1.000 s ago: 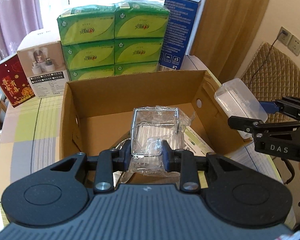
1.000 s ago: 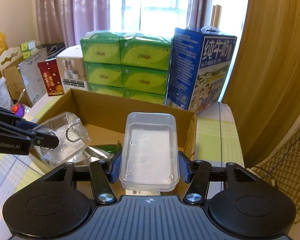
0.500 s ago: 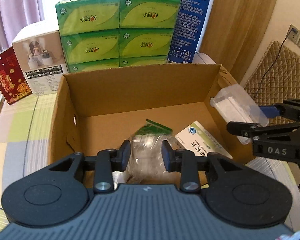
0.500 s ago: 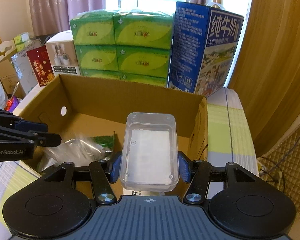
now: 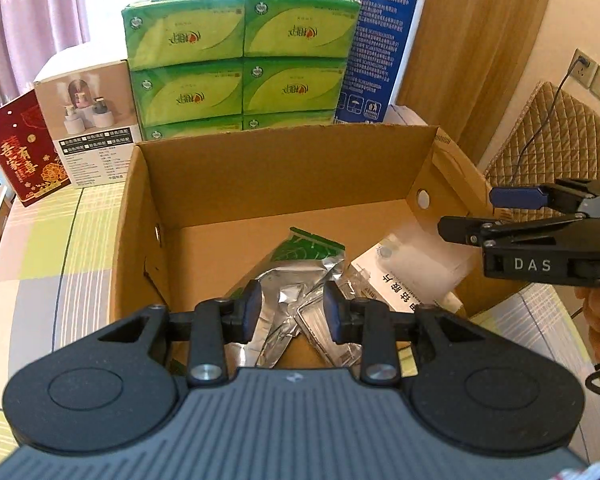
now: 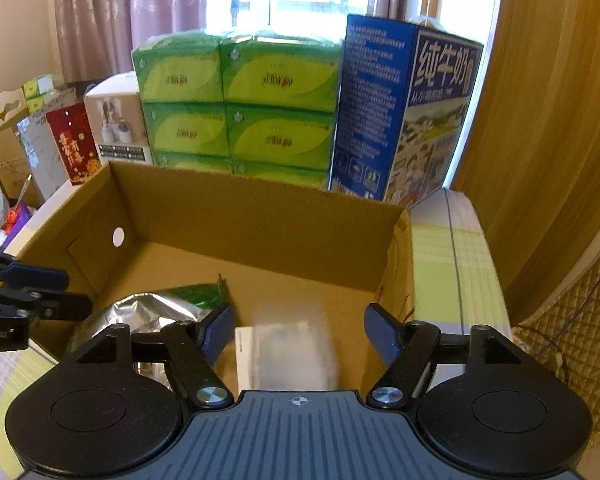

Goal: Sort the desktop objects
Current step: 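Lower the clear packet and plastic container into the cardboard box and release, then move both tools back to the remaining items on the table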

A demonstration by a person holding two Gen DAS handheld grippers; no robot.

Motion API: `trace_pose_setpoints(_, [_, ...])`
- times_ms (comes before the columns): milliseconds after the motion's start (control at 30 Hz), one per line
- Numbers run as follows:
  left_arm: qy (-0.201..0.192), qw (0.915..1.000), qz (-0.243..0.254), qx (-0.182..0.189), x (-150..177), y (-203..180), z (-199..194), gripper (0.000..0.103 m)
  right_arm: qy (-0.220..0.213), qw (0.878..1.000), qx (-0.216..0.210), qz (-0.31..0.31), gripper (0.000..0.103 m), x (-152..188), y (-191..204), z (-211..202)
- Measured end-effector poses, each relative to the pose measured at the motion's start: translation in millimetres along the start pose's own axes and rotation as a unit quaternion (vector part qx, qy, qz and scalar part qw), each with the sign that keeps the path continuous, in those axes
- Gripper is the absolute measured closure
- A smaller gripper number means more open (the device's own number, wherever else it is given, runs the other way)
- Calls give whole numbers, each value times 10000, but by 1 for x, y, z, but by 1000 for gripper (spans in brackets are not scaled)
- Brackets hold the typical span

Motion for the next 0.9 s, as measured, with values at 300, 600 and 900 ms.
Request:
trace_pose_setpoints(300, [-117, 9998, -149, 86, 11, -6, -41, 71, -157, 9999, -37, 38, 33, 1, 0, -46])
trace_pose_setpoints(600, [-144, 9991, -327, 207, 40, -21, -104, 61, -270, 9990, -247, -258, 32, 34, 22, -119])
trace_pose_setpoints(900, [108, 9994, -101, 314, 104, -42, -150, 50, 104, 9987, -477, -111, 29, 113, 22, -177])
Point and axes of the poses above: each gripper's, at about its wrist camera, not at the fingertips, and z roughly the way its jaws point, y to its left, x to its underside, the point moved 10 cm from there along z, roughly the way its jaws point, and after that the axes turned 6 degrees about -y, right-handed, at the moved point
